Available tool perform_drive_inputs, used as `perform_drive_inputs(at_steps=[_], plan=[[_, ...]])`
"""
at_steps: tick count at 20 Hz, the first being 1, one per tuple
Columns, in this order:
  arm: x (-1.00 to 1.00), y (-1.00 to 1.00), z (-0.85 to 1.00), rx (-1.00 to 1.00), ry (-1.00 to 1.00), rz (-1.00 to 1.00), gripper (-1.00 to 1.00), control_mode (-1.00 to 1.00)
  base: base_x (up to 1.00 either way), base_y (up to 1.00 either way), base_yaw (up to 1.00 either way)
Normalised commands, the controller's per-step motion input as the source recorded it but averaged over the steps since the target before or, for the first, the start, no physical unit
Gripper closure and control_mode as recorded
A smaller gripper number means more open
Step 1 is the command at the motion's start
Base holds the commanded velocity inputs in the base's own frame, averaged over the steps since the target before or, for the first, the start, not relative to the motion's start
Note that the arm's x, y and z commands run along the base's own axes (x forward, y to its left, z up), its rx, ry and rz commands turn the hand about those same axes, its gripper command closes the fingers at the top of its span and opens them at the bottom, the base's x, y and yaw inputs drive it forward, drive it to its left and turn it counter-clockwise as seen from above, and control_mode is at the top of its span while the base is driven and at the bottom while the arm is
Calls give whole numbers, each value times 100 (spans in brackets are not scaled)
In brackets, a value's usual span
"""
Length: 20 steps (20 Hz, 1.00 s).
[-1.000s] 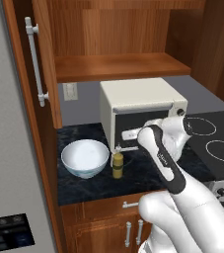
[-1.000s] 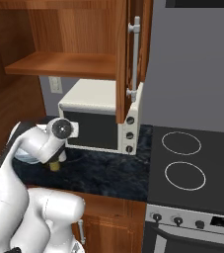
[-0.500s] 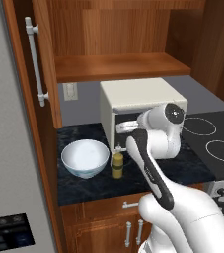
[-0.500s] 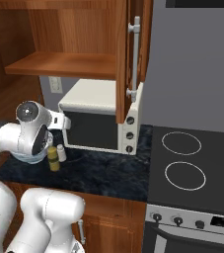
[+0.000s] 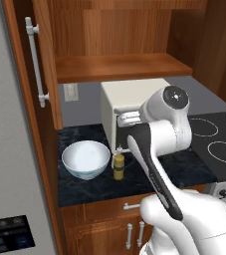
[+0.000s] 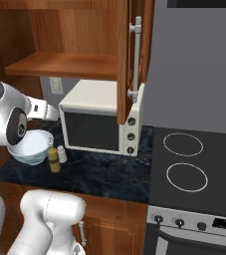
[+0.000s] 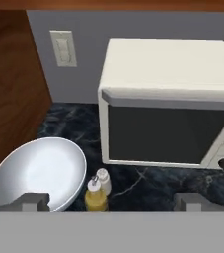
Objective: Retrieve the bottle and the shaker from the cabinet and place them next to the mixing bowl on the counter. Then add garlic from the fridge to the mixing bowl.
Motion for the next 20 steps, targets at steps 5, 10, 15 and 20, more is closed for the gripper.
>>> perform_drive_inputs(at_steps=[5, 10, 15, 20], plan=[[-68, 0, 38, 4, -21, 0, -100, -100, 0, 0, 0], [-61, -11, 50, 4, -22, 0, -100, -100, 0, 0, 0], [-32, -31, 72, 4, -3, 0, -100, -100, 0, 0, 0], [-27, -15, 60, 0, 0, 0, -100, -100, 0, 0, 0]])
